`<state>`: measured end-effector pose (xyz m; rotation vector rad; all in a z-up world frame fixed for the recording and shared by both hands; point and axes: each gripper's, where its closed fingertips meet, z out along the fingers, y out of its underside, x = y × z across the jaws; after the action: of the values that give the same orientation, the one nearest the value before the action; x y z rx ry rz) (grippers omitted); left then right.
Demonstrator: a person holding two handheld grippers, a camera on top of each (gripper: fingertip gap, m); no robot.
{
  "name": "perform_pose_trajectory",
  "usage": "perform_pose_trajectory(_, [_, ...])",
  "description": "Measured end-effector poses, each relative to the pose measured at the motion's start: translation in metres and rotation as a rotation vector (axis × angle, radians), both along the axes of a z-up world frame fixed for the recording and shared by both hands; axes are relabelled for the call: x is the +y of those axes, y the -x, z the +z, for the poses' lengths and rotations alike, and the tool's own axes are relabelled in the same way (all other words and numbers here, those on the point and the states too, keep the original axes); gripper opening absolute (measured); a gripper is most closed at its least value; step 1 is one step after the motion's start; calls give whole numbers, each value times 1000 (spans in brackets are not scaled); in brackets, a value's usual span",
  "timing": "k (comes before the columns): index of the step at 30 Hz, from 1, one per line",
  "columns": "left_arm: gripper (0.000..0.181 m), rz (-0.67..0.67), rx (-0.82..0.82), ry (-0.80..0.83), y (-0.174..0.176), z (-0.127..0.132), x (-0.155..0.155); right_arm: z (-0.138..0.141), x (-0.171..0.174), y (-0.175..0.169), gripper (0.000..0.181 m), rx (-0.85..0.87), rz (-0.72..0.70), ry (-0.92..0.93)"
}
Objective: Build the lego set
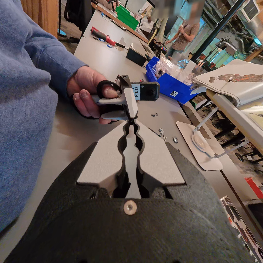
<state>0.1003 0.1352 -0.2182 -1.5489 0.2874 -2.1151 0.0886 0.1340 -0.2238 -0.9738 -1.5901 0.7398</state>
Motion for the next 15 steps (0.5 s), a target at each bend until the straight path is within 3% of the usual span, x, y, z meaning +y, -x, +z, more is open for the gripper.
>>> perform_pose_trajectory(7, [6,40,57,-7,0,-6,5,-8,6,-1,1,-53,-25,44])
perform_pose_trajectory(12, [19,86,266,-119,-3,-10,0,-14,5,-8,2,-61,-13,97])
perform_pose_trajectory(15, [20,141,209,-81,5,-3,6,-13,4,-13,1,-47,-9,118])
